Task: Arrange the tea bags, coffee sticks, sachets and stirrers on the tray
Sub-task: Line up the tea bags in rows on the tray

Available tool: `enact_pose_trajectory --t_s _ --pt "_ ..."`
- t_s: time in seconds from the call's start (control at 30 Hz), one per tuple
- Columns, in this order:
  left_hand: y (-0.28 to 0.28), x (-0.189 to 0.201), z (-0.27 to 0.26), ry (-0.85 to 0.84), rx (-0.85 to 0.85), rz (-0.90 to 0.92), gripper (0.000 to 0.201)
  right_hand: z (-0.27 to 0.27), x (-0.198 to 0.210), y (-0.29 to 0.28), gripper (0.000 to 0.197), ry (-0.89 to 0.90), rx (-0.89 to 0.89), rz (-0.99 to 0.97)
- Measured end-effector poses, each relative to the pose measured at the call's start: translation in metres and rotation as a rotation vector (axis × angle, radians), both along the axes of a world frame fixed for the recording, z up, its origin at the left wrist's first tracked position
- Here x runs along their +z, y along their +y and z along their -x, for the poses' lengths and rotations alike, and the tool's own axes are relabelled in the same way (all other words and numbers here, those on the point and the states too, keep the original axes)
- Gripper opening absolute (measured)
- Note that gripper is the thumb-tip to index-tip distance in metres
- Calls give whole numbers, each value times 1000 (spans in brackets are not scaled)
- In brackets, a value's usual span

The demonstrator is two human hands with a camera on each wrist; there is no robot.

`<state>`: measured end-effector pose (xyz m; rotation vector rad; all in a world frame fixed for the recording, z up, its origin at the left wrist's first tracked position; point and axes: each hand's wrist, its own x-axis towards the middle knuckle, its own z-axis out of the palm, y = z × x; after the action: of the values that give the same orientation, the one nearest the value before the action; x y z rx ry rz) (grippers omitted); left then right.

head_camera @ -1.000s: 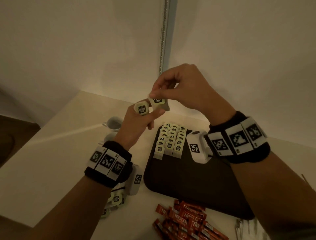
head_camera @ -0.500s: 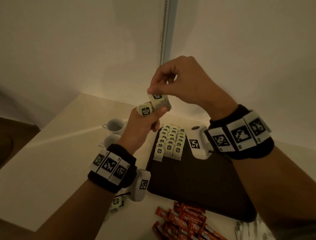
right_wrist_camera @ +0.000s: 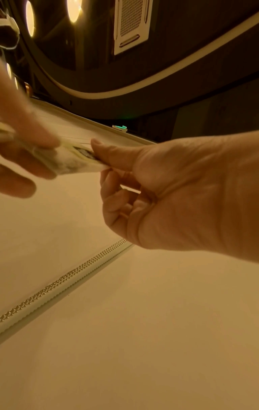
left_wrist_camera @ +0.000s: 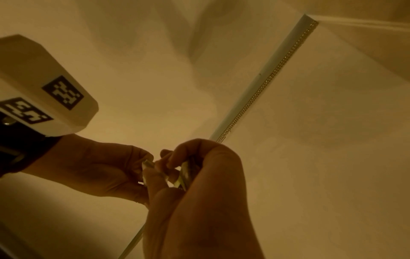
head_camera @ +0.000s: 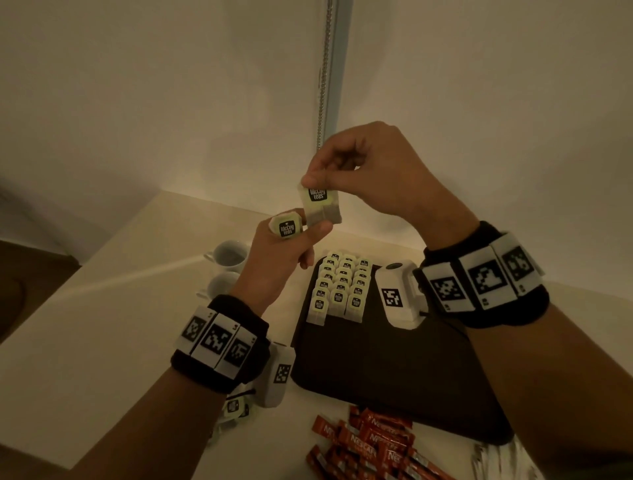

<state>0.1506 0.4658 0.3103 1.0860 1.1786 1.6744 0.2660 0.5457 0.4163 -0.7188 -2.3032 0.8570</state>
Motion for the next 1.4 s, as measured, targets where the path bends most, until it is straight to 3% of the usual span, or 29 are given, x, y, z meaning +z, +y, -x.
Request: enact_pose_trajectory --t_s 0.37,0.53,0.7,0.77,0.9,1.07,1.13,1.27,1.4 --pt "0 0 -10 -89 -14 -37 4 -2 -1 -3 12 -6 1 15" --pt "0 -4 -11 -105 -49 -28 28 -2 -5 -4 11 4 -4 39" --pt "-2 -7 -8 -169 -99 5 39 -9 -12 -1 11 56 -16 61" --pt "-4 -10 0 -258 -81 73 35 -16 -20 3 11 96 -30 79" --pt "-6 -22 21 -402 -17 158 16 -36 -69 14 6 36 -92 146" --pt "-4 -28 33 -370 70 152 23 -56 -163 21 13 -404 -171 254" --pt "-1 -29 34 -341 103 143 20 -59 -196 20 14 -493 -179 344" --pt "2 -33 36 -307 149 154 16 -58 -240 21 16 -563 -194 478" --pt "5 -32 36 -412 133 208 20 -51 -266 25 17 -570 -262 416"
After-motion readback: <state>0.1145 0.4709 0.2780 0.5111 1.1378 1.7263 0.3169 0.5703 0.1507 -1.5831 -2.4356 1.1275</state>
